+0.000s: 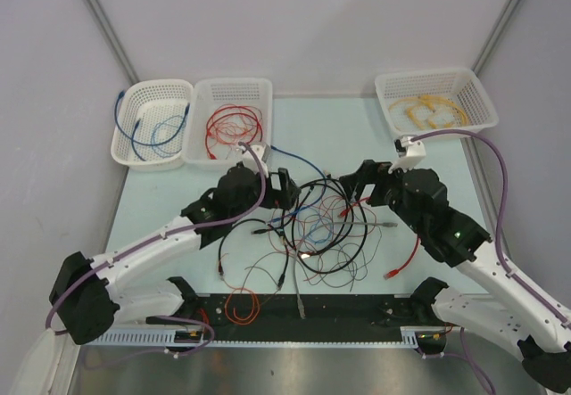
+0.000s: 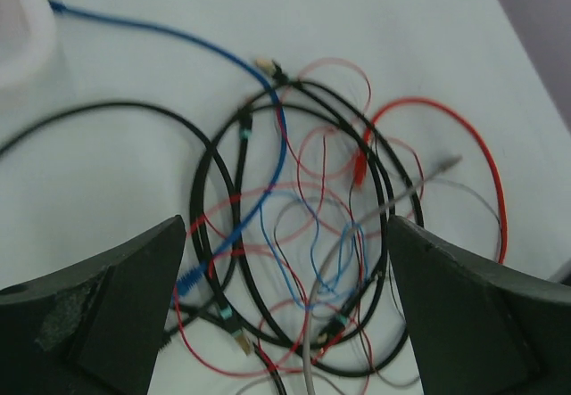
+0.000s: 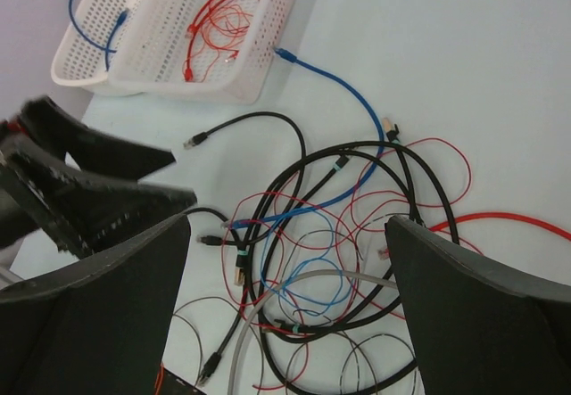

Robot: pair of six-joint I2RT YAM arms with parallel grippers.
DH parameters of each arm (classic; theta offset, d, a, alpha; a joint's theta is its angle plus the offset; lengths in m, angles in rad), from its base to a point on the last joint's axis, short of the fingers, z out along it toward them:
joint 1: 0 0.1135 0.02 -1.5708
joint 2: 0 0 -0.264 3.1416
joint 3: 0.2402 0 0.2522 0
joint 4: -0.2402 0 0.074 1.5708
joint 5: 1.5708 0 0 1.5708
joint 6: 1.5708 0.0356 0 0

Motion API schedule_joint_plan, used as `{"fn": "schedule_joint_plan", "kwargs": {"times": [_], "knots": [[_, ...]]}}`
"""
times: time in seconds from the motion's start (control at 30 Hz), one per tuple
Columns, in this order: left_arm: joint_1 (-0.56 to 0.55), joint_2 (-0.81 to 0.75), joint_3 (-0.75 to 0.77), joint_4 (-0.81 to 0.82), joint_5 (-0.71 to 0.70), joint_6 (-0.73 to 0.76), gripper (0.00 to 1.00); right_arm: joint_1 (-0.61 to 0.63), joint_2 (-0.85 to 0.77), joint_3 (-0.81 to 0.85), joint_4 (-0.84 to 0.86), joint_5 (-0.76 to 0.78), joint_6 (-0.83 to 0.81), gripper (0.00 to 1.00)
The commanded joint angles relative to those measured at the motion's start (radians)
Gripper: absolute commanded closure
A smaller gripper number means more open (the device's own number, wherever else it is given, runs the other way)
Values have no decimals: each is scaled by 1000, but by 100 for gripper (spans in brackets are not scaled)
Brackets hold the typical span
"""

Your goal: Untangle the cables

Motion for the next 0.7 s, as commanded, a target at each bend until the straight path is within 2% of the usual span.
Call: {"fn": "schedule_joint_plan", "kwargs": {"times": [0.0,0.1,0.23,0.5,0.57,0.67], "knots": [[-33,-39,-105,78,173,-157,1,-4,3,-5,-52,45,24,4],[-53,23,-124,87,244,-182,5,-4,-4,-25,-48,45,42,3],[-71,107,-155,173,294,-220,18,-4,-8,-44,-49,46,61,4],[-74,295,-132,204,334,-240,34,-5,-12,-48,-66,59,59,4],[-74,311,-136,211,336,-249,36,-5,-12,-48,-75,65,54,4],[-74,337,-147,224,331,-259,44,-4,-5,-48,-75,66,54,4]]}}
